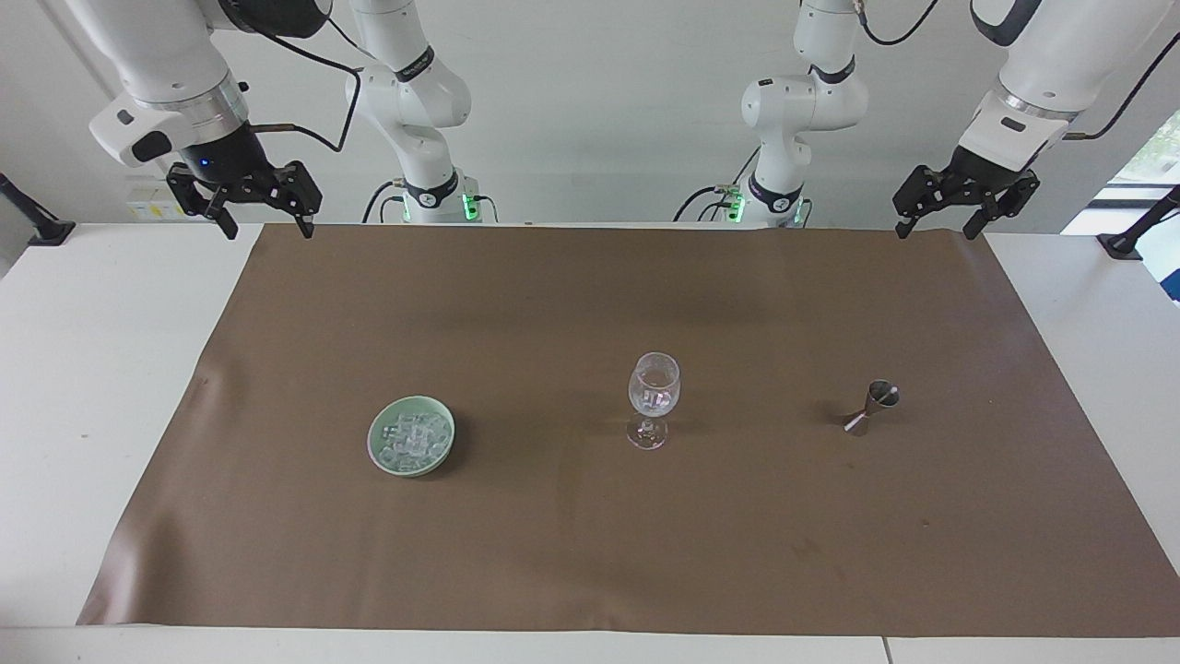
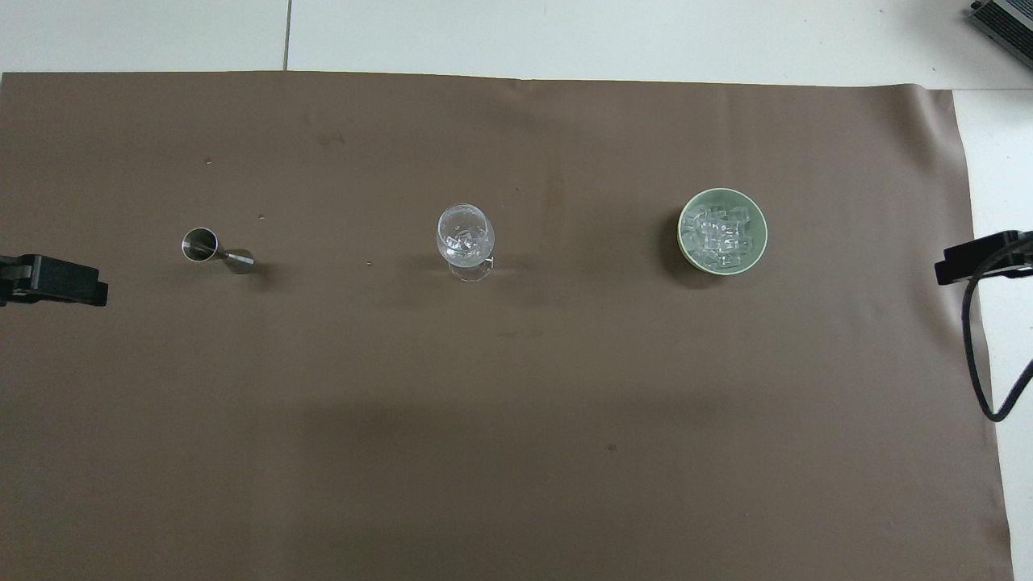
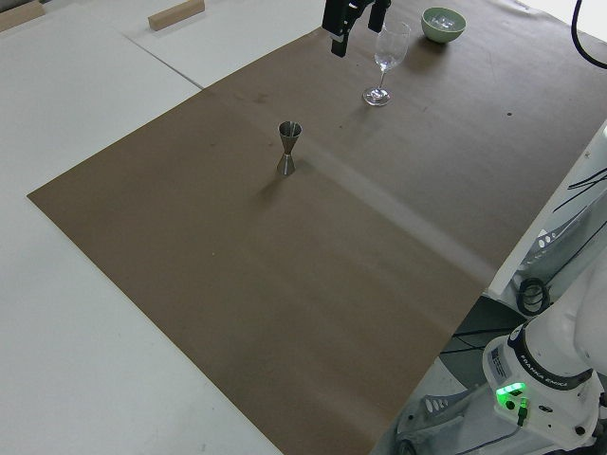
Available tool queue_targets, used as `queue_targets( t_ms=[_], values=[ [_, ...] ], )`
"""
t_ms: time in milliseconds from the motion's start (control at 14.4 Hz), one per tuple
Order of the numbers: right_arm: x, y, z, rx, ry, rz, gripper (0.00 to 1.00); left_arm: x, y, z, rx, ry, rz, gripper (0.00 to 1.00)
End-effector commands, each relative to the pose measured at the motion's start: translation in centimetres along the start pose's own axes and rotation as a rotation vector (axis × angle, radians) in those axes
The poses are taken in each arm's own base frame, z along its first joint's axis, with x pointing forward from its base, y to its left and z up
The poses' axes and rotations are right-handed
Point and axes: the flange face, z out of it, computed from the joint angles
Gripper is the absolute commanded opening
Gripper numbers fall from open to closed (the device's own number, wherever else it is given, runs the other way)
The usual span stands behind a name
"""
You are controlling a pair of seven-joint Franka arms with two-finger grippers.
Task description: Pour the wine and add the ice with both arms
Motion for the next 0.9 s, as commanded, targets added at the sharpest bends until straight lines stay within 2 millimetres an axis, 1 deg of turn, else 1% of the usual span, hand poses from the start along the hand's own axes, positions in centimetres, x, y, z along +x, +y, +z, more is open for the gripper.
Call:
queue_targets(
  t_ms=[0, 417, 556, 834],
  values=[
    [-0.67, 0.17, -0.14, 0.016, 0.003, 0.042, 1.0, -0.51, -0.13, -0.63, -0.008, 0.0, 0.001, 1.0],
    [-0.76, 0.36, -0.13, 0.013, 0.002, 0.049, 1.0, -0.52, -0.13, -0.56, -0.008, -0.001, 0.001, 1.0],
    [-0.66, -0.21, -0.25, 0.012, 0.006, 0.04, 1.0, -0.51, -0.13, -0.56, -0.008, -0.001, 0.001, 1.0],
    [-0.64, -0.21, -0.26, 0.012, 0.008, 0.04, 1.0, -0.51, -0.13, -0.56, -0.008, -0.001, 0.001, 1.0]
  ],
)
